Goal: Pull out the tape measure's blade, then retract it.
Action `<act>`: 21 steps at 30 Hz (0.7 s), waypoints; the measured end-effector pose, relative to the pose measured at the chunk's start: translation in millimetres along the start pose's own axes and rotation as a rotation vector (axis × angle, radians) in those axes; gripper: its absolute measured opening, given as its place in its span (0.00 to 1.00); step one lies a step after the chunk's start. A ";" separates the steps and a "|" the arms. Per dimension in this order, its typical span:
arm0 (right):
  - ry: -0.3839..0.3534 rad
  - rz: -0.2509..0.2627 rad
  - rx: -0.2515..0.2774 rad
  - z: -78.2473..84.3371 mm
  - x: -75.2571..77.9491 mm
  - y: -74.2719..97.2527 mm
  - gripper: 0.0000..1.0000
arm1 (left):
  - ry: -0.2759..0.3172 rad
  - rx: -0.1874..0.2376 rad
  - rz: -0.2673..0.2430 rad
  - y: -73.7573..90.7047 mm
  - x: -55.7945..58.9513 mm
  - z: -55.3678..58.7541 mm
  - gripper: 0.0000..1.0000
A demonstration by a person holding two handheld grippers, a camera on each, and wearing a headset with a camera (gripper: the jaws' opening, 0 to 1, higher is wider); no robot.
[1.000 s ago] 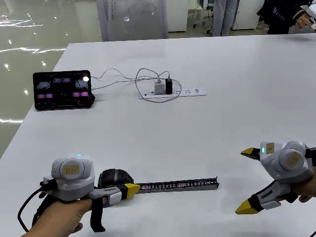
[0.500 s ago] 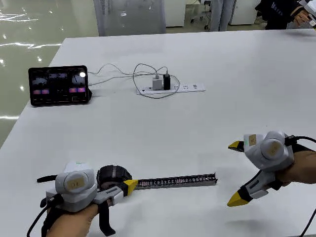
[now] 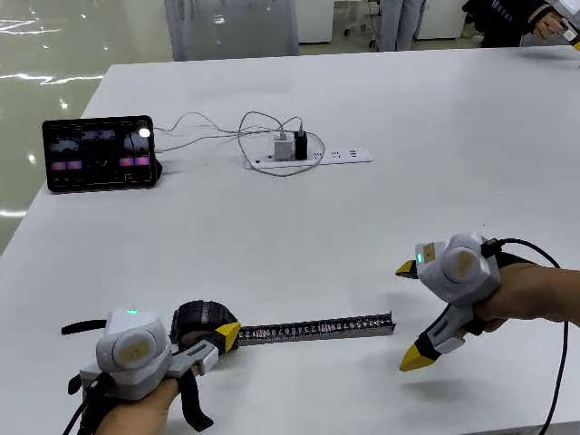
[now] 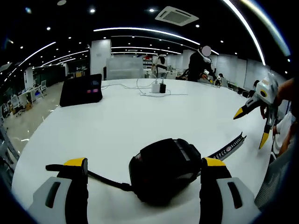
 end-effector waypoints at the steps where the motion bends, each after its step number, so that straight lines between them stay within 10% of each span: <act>1: 0.007 -0.002 -0.002 0.0 0.4 -1.0 0.88 | -0.011 0.004 0.008 -1.2 2.8 -0.6 0.99; 7: 0.053 -0.042 0.003 -5.2 0.0 -5.8 0.67 | -0.021 0.039 0.049 -3.6 18.2 -3.8 0.99; 21: 0.094 -0.108 -0.070 4.3 -3.1 -14.3 0.31 | -0.019 0.023 0.037 -2.5 9.6 0.8 0.99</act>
Point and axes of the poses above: the centre of the closed fingertips' face, and the gripper's own axes: y roughly backward along the fingers, x roughly to its right, z roughly out of its underside, the point moved 3 cm from there along y, roughly backward along the fingers, and after that the axes turned 14 degrees about x, right-handed, at the moved point
